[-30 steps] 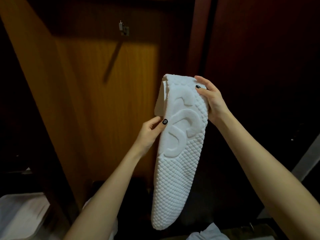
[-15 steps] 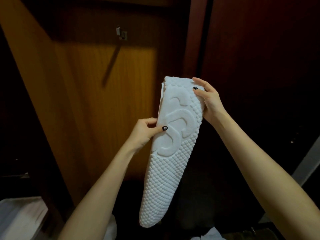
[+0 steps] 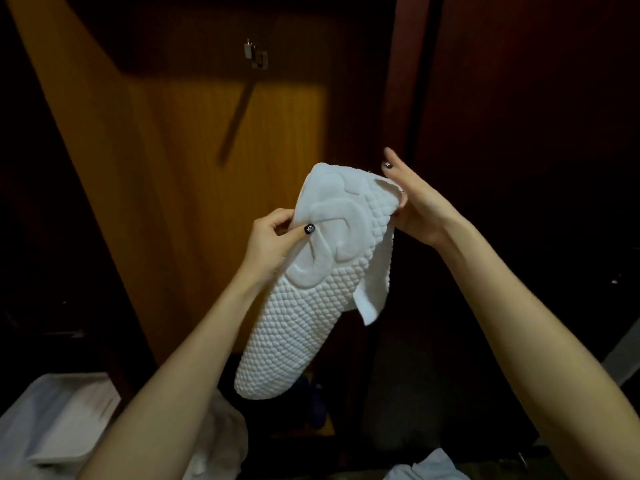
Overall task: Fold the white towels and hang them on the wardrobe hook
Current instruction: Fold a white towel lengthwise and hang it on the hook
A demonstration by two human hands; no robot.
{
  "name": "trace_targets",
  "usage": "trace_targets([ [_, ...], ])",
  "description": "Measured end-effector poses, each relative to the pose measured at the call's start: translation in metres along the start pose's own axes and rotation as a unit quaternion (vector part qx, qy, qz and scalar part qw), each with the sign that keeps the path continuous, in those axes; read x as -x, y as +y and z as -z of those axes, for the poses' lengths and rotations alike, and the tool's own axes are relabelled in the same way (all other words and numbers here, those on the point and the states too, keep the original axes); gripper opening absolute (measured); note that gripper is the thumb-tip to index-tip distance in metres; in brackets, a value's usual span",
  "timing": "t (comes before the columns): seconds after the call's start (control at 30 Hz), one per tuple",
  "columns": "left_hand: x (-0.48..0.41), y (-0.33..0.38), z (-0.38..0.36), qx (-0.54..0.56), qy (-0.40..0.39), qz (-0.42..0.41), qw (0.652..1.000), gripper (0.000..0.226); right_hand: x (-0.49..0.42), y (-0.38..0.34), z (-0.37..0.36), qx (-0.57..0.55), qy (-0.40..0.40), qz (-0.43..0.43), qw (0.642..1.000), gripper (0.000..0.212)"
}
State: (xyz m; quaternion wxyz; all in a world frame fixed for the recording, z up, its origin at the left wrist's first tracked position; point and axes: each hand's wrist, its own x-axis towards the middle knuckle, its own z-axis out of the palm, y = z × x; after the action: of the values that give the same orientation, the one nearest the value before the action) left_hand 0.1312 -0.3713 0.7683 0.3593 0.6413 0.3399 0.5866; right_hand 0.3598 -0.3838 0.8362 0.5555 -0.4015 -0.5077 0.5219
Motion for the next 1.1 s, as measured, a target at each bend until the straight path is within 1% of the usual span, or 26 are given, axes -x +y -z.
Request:
trace_targets([
  [0.07,0.001,0.001,-0.001,0.015,0.014,0.011,1.0,0.011,-0.004,0.024,-0.003,-0.15,0.027,-0.003,0.988,0.092],
  [0.1,0.002,0.003,-0.002,0.02,0.016,0.015,1.0,0.01,-0.006,0.038,-0.006,-0.173,0.03,-0.012,0.984,0.092],
  [0.13,0.003,0.003,-0.003,0.021,0.016,0.021,0.999,0.008,-0.004,0.05,-0.01,-0.138,0.029,-0.027,0.99,0.086],
  [0.17,0.003,0.005,-0.003,0.018,0.016,0.027,0.999,0.006,0.002,0.058,-0.015,-0.072,0.025,-0.04,0.996,0.077],
  [0.2,0.003,0.006,-0.003,0.014,0.017,0.037,0.999,0.003,0.007,0.063,-0.019,-0.006,0.024,-0.041,0.999,0.068],
  [0.27,0.006,0.006,-0.004,0.018,0.018,0.067,0.997,0.004,0.015,0.068,-0.019,0.063,0.03,-0.026,0.997,0.056],
  [0.33,0.01,0.004,-0.007,0.035,0.014,0.091,0.995,0.007,0.023,0.071,-0.018,0.069,0.016,-0.027,0.997,0.052],
  [0.4,0.011,0.003,-0.008,0.028,-0.005,0.101,0.995,0.011,0.03,0.076,-0.02,0.061,0.002,-0.04,0.997,0.05],
  [0.5,0.009,0.004,-0.005,0.003,-0.039,0.089,0.995,0.022,0.031,0.08,-0.023,0.02,0.007,-0.024,0.999,0.046],
  [0.6,0.015,0.004,0.004,0.009,-0.082,0.079,0.993,0.016,0.027,0.073,-0.025,0.018,0.029,0.018,0.999,0.037],
  [0.73,0.038,-0.005,0.002,0.038,-0.111,0.096,0.988,0.015,0.017,0.055,-0.025,0.045,0.021,0.053,0.997,0.034],
  [0.77,0.044,-0.009,0.0,0.037,-0.117,0.108,0.987,0.013,0.015,0.05,-0.024,0.048,0.024,0.059,0.997,0.034],
  [0.8,0.049,-0.014,-0.002,0.024,-0.13,0.121,0.984,0.005,0.012,0.045,-0.022,0.047,0.028,0.063,0.996,0.034],
  [0.83,0.054,-0.017,-0.005,0.006,-0.147,0.133,0.98,0.009,0.01,0.04,-0.019,0.041,0.03,0.067,0.996,0.034],
  [0.87,0.057,-0.021,-0.006,-0.012,-0.165,0.144,0.976,0.019,0.008,0.036,-0.016,0.034,0.03,0.071,0.996,0.034],
  [0.93,0.06,-0.031,-0.009,-0.052,-0.197,0.157,0.966,0.046,0.005,0.029,-0.01,0.005,0.023,0.081,0.996,0.033],
  [0.97,0.061,-0.033,-0.011,-0.058,-0.215,0.161,0.962,0.061,0.005,0.026,-0.007,-0.017,0.02,0.086,0.996,0.033],
  [1.0,0.061,-0.038,-0.014,-0.053,-0.225,0.168,0.958,0.071,0.005,0.023,-0.005,-0.039,0.018,0.09,0.995,0.032],
  [1.03,0.062,-0.039,-0.017,-0.053,-0.229,0.176,0.956,0.074,0.005,0.02,-0.003,-0.061,0.017,0.093,0.994,0.031],
  [1.07,0.062,-0.034,-0.02,-0.053,-0.224,0.178,0.957,0.072,0.005,0.018,-0.001,-0.077,0.018,0.094,0.992,0.031],
  [1.1,0.062,-0.028,-0.022,-0.048,-0.213,0.171,0.961,0.063,0.005,0.016,0.001,-0.089,0.021,0.094,0.991,0.031],
])
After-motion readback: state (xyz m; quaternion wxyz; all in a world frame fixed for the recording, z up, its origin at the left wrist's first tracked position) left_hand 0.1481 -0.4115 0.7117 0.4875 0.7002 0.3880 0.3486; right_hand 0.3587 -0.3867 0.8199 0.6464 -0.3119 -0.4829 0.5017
